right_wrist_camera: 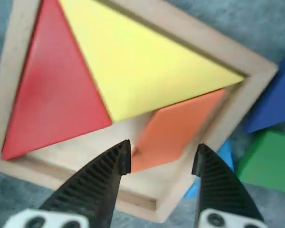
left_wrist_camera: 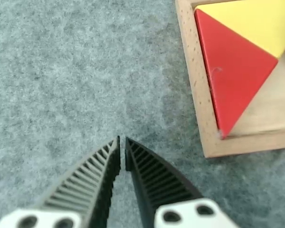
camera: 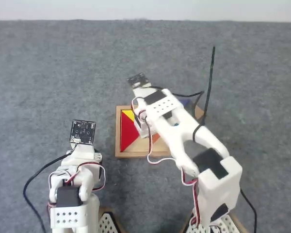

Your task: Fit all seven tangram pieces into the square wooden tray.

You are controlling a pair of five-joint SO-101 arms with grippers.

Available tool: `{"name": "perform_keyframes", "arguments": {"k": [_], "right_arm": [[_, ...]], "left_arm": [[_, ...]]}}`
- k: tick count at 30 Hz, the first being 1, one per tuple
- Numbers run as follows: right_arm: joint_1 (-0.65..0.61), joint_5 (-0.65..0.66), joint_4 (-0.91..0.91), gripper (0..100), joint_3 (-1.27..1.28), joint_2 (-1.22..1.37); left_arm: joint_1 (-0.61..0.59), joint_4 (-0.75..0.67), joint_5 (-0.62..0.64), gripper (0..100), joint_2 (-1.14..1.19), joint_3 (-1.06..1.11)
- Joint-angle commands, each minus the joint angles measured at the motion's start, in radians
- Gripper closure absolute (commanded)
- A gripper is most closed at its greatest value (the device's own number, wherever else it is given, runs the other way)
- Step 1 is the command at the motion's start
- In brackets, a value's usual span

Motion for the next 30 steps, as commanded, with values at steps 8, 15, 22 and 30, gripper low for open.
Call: {"name": "perform_keyframes", "arguments": {"k": [8,15,22,30], "right_arm": [[0.099,0.037,-0.004,77.9,-0.201,0.094],[0.094,0.035,0.048,77.9,-0.239,0.036],[0.105,0.037,0.102,77.9,-0.124,-0.203],[0.366,0.123,0.059,77.6,0.074,-0.334]], "left_arm": [[0.002,0.003,-0.002,98,-0.02,-0.012],[0.002,0.003,-0.002,98,-0.02,-0.012],[0.002,0.003,-0.002,98,-0.02,-0.012],[0.002,0.003,-0.002,98,-0.02,-0.012]]}}
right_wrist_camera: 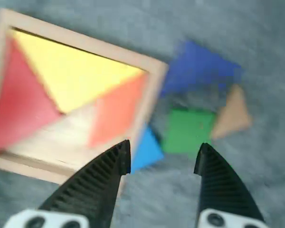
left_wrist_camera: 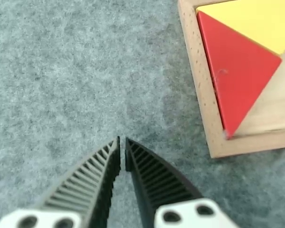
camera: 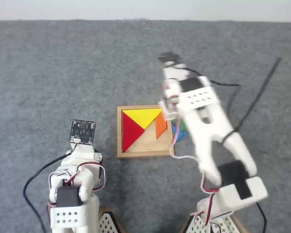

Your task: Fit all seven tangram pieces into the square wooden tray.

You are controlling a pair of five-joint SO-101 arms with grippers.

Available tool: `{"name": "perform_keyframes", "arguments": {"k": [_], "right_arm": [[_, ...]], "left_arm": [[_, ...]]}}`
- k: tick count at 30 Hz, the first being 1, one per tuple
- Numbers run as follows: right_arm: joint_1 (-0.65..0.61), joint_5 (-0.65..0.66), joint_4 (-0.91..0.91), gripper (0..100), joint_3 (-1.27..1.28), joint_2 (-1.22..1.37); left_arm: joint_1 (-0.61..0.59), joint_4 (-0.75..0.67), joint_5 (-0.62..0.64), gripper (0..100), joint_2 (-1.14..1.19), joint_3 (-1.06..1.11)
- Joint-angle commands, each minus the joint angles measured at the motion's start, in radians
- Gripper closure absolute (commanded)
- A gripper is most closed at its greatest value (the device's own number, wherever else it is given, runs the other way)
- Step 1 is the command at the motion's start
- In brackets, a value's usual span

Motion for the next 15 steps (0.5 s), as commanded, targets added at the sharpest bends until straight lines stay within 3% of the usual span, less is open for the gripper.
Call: {"name": "perform_keyframes", "arguments": {"k": [1,6,15], "right_arm": [[0.174,0.034,-0.045,77.5,0.063,-0.059],[0.225,0.058,-0.128,77.5,0.086,0.008],[0.183,0.025,-0.182,77.5,0.048,0.159]], "left_arm": [[0.003,0.003,-0.002,98,-0.02,-0.012],[0.003,0.003,-0.002,98,-0.02,-0.012],[0.003,0.003,-0.002,98,-0.02,-0.012]]}}
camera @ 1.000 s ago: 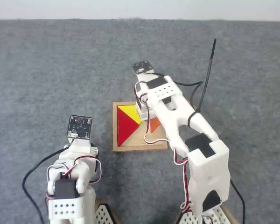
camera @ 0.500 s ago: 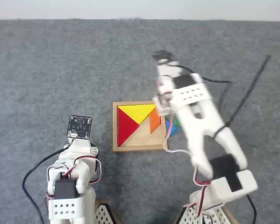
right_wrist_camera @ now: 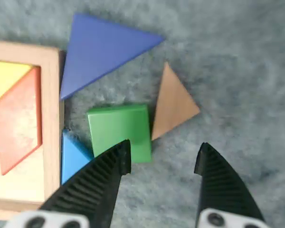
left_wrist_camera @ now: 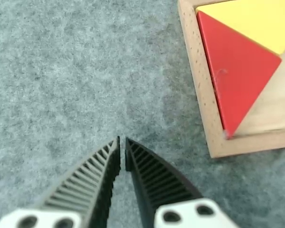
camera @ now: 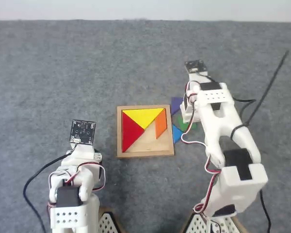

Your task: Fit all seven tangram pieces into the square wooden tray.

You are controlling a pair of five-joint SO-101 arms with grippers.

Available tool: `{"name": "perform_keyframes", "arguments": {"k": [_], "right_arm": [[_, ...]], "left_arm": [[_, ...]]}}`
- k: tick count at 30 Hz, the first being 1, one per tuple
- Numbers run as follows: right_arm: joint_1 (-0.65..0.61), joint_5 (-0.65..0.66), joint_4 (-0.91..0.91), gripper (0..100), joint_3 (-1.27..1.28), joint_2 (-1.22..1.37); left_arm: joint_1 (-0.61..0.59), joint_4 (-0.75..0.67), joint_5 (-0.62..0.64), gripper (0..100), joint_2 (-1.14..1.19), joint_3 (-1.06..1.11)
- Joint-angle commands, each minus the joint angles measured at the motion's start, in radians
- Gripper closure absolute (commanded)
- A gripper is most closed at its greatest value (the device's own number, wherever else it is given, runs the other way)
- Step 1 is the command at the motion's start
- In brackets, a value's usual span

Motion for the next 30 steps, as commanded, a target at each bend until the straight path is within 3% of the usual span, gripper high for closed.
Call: {"name": "perform_keyframes", "arguments": {"k": [1,13,21,30], "right_arm": [[0.01,-0.012,-0.019,77.5,-0.064,0.027],[0.136,-0.02,-0.01,77.8,-0.143,0.051],[0.076,-0.012,-0.061,77.9,-0.152,0.11],[0.039,-0.012,0.021,77.9,-0.302,0.292]], "left_arm": [[0.003,0.003,-0.002,98,-0.02,-0.012],[0.003,0.003,-0.002,98,-0.02,-0.012],[0.003,0.003,-0.002,98,-0.02,-0.012],[0.003,0.003,-0.002,98,-0.02,-0.012]]}}
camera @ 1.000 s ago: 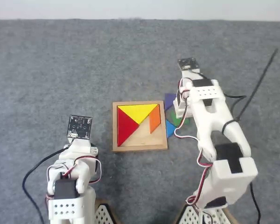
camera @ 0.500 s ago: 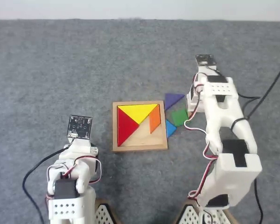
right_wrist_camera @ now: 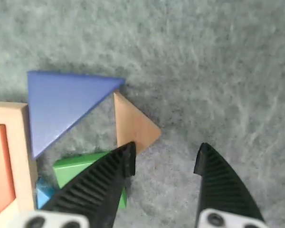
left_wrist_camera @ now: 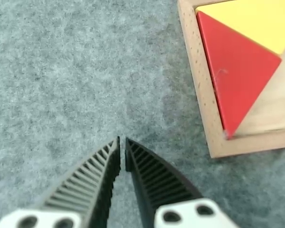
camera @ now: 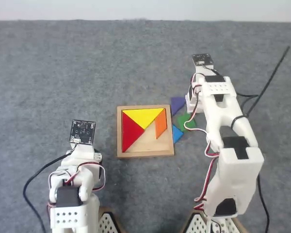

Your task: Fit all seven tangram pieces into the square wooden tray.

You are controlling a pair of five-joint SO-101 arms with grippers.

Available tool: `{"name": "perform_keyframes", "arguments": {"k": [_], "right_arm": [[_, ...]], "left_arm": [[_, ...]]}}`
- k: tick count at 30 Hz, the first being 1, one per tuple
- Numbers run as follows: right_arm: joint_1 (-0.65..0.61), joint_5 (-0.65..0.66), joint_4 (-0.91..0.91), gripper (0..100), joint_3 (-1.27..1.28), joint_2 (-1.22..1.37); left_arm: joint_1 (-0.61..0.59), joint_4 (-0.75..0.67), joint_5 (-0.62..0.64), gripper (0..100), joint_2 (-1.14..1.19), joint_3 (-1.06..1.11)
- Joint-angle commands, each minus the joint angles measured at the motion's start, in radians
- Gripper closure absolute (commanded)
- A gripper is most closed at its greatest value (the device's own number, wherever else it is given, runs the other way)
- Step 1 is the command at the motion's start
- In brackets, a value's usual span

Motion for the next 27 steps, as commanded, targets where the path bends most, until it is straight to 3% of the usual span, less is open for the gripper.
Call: {"name": "perform_keyframes", "arguments": {"k": [1,16,27], "right_arm": [[-0.035,-0.003,0.056,77.9,-0.089,0.062],[-0.2,0.0,0.058,77.9,-0.072,0.076],[-0.11,-0.002,0.056,77.9,-0.123,0.077]], "left_arm": [[0.003,0.003,-0.002,98,-0.02,-0.012],[0.003,0.003,-0.002,98,-0.02,-0.012],[0.003,0.003,-0.002,98,-0.02,-0.012]]}}
